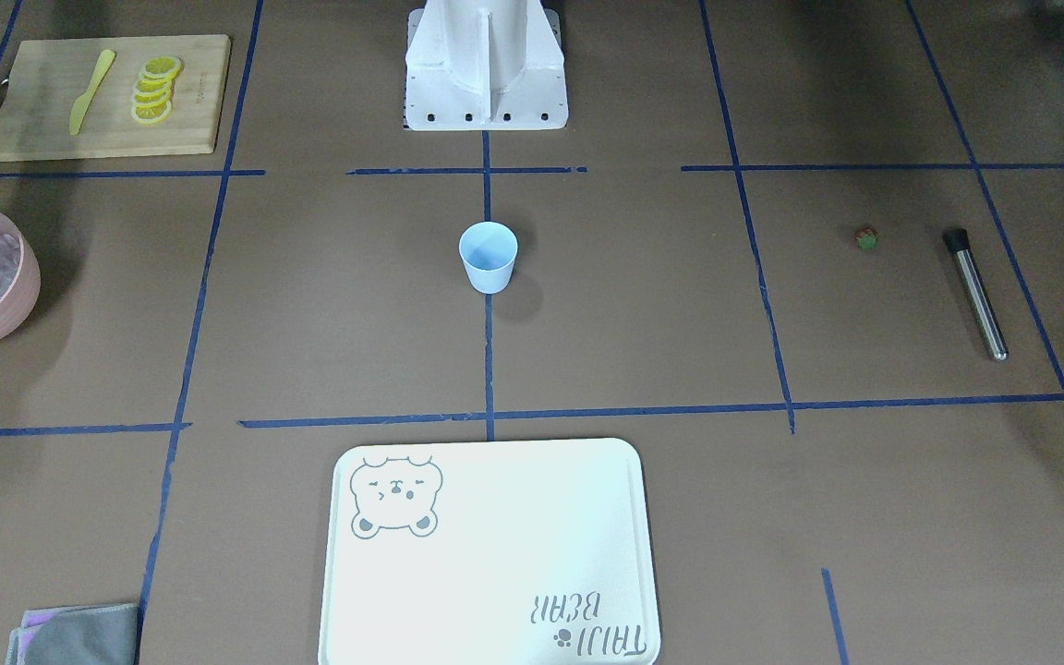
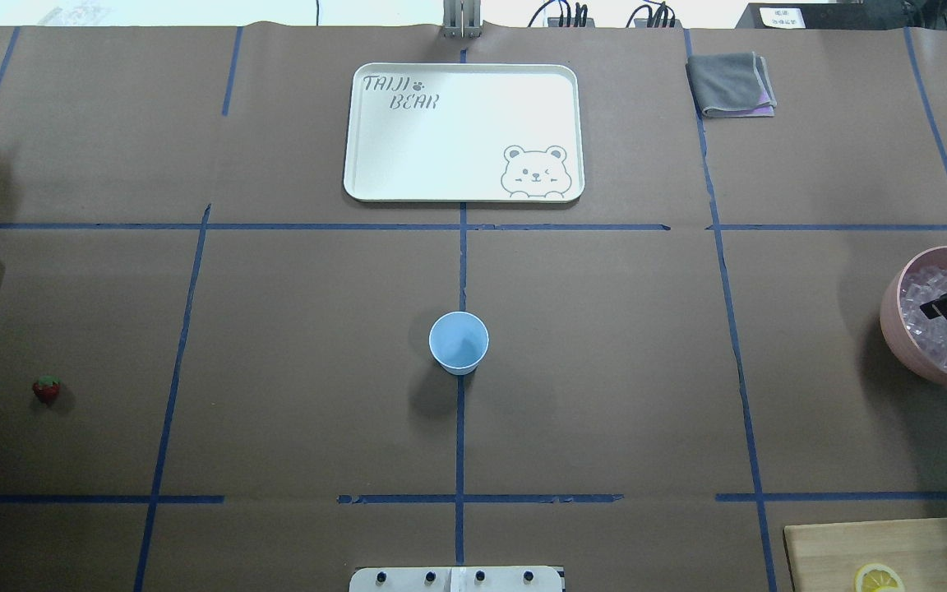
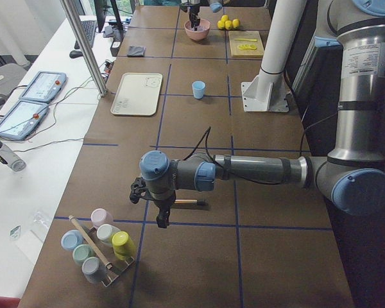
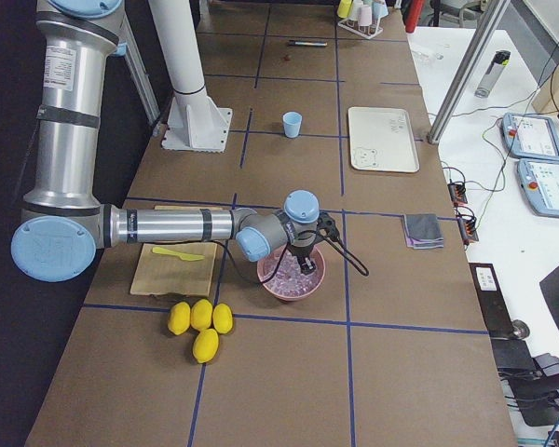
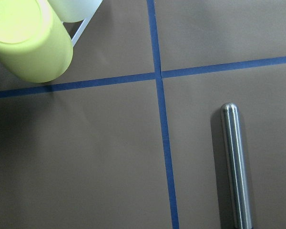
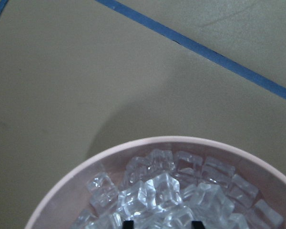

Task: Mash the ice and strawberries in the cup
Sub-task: 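Lower the right gripper into the pink bowl and grasp an ice cube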

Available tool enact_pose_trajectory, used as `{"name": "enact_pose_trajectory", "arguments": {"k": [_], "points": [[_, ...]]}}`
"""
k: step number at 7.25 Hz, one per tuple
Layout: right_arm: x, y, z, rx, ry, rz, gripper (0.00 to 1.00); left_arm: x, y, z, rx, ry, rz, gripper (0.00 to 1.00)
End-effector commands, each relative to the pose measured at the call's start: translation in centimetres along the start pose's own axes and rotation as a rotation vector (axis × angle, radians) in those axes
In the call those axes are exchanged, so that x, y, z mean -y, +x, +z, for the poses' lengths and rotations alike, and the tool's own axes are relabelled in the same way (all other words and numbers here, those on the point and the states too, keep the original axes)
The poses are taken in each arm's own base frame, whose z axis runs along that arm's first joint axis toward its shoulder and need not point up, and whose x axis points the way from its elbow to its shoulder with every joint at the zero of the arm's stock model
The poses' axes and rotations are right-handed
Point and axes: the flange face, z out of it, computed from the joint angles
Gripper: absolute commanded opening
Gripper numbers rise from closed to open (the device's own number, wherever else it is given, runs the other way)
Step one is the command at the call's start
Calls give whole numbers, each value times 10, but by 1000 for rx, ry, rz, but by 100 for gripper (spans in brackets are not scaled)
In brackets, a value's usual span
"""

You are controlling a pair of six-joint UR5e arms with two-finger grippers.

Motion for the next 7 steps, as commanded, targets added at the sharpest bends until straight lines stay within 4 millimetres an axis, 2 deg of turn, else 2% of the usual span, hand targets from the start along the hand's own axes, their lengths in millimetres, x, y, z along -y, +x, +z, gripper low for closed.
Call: {"name": "enact_pose_trajectory", "arguments": {"k": [1, 3, 4, 5, 6, 7], "points": [[3, -1, -1, 3, 0, 0, 3, 0, 0, 0, -2, 0, 0, 100], [14, -4, -8, 7, 19, -3, 2, 0, 0, 0, 0, 0, 0, 100], [47, 3, -36, -12, 53, 34, 2, 0, 0, 0, 0, 0, 0, 100], [77, -17, -64, -18, 61, 56, 5, 0, 0, 0, -2, 0, 0, 100], [99, -42, -90, -22, 67, 69, 2, 0, 0, 0, -2, 0, 0, 100], [120, -61, -108, -15, 98, 121, 0, 0, 0, 0, -2, 0, 0, 100]]}}
